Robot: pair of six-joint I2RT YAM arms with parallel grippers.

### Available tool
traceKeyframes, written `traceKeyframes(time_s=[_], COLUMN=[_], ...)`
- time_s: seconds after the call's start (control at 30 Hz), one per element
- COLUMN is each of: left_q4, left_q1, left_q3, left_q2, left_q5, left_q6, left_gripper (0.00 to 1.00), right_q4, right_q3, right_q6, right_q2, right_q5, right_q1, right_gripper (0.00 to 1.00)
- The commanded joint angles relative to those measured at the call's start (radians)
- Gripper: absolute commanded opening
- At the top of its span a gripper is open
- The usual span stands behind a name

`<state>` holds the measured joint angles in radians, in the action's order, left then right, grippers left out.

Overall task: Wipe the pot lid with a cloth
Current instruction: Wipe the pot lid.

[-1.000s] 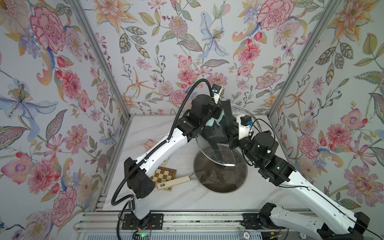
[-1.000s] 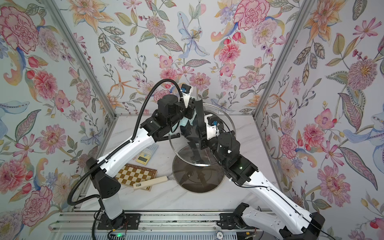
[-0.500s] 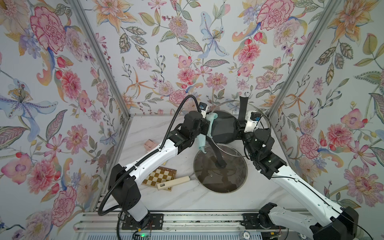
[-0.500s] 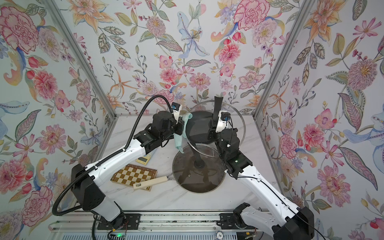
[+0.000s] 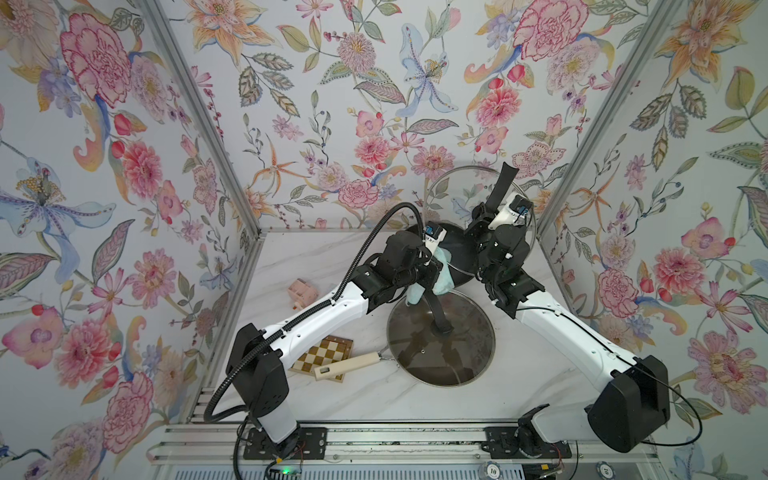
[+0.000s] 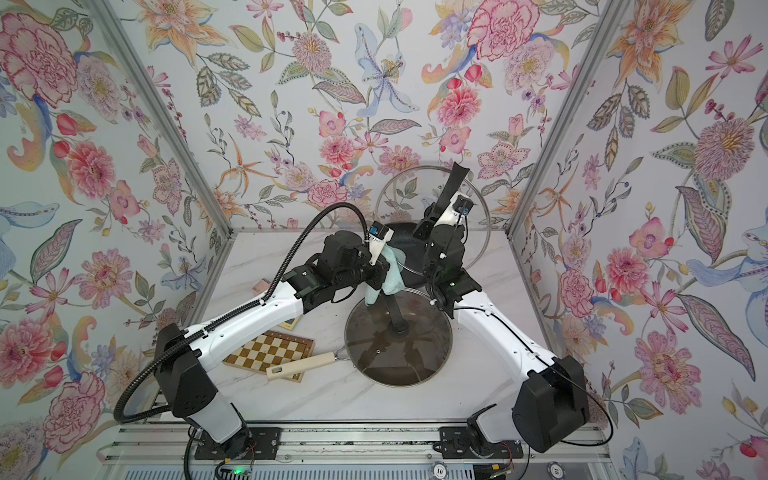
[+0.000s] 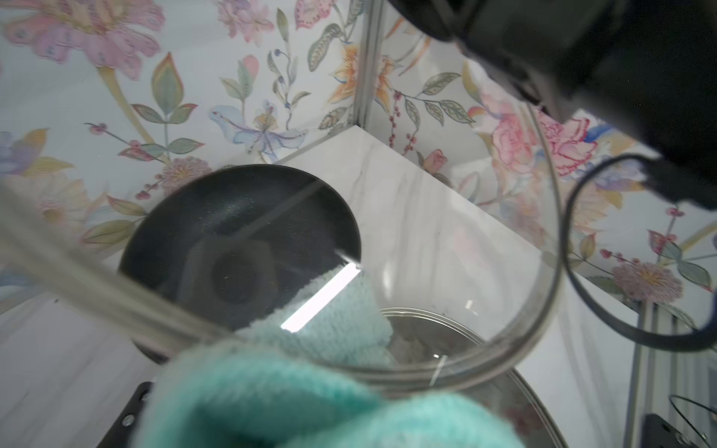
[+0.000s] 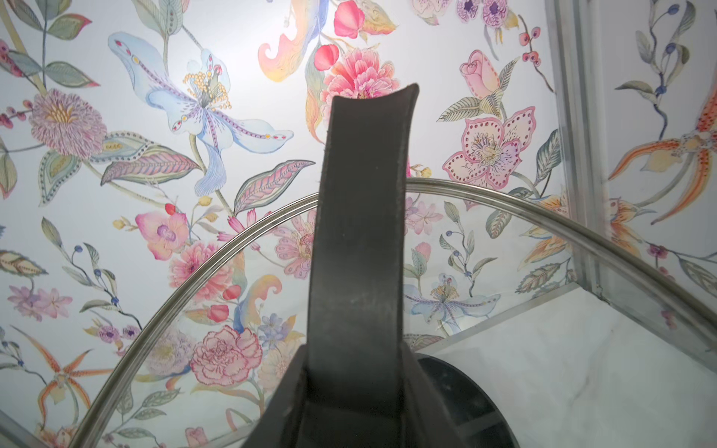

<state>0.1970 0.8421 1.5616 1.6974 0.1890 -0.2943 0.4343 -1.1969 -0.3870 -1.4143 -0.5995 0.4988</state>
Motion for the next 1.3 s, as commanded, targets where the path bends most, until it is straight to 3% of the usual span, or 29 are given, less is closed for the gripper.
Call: traceKeyframes(time_s=[0.0,0.2,0.37,0.47,0.6,0.73,0.87,1.13,1.27], left_q4=[-0.049,-0.062,-0.085,-0.121,-0.193,-0.192,-0.178,-0.218,-0.299], left_q1=[0.048,0.048,0.027,-0.03,-0.138,-0.236,-0.281,-0.287,-0.277], left_q3=[0.094,0.104,0.097,0.092,0.064,0.053,0.058,0.132,0.198], left_q2=[0.025,0.007,-0.034,-0.068,-0.125,-0.188,-0.215,-0.242,-0.23], left_q5=[0.149,0.128,-0.003,-0.037,-0.018,-0.051,-0.101,0.0,0.136], left_q6=[0.055,0.077,0.1,0.081,0.028,0.034,0.062,0.092,0.036], left_gripper=[0.0,0.0,0.0,0.0,0.0,0.0,0.0,0.0,0.0], right_q4=[0.149,0.14,0.114,0.073,0.005,0.02,-0.009,-0.023,0.047], right_q3=[-0.062,-0.064,-0.011,0.038,0.107,0.204,0.235,0.238,0.234], right_q6=[-0.096,-0.075,0.033,0.152,0.305,0.333,0.411,0.971,1.052], right_q2=[-0.018,-0.031,0.032,0.101,0.196,0.31,0.377,0.289,0.252], right_q5=[-0.018,-0.026,0.096,0.167,0.132,0.054,0.102,0.318,0.348], right_q1=[0.038,0.038,0.041,0.053,0.068,0.034,0.005,0.092,0.107], right_gripper=[0.0,0.0,0.0,0.0,0.0,0.0,0.0,0.0,0.0])
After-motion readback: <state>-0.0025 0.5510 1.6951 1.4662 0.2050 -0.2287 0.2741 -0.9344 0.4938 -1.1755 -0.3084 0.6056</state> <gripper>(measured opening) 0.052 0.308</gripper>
